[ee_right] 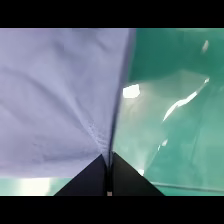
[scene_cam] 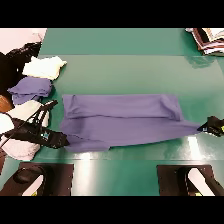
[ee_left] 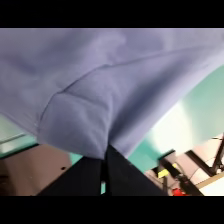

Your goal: Fold the shirts.

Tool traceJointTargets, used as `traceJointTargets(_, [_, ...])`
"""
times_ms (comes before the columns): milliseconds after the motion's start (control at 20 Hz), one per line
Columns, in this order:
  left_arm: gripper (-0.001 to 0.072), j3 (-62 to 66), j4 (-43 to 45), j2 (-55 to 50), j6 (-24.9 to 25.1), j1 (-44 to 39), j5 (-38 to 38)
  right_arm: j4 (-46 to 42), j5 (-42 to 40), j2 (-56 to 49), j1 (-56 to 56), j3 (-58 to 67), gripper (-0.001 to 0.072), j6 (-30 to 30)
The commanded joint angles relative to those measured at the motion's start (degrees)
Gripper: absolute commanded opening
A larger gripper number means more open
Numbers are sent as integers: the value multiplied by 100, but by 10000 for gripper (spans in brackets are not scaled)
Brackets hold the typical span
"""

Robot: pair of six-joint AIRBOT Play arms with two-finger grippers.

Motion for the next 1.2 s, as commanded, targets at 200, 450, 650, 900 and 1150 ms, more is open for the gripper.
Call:
traceJointTargets(200, [25,831,1040,-1054,-87,35,1320,199,-535,-774,1073,1134,13,575])
traceJointTargets(450, [25,1561,1390,-2533,-96,35,2656,208,-680,-2350,1587,2264,13,691])
traceJointTargets(650, [26,1952,1338,-3324,-101,33,3351,225,-686,-3303,1786,2900,14,693])
traceJointTargets(900, [545,1980,1276,-3440,-170,33,3888,1029,-656,-4096,1598,3381,345,553])
traceJointTargets(1150, [622,2549,1314,-3438,-42,33,3086,1373,-157,-4181,925,3285,346,-37])
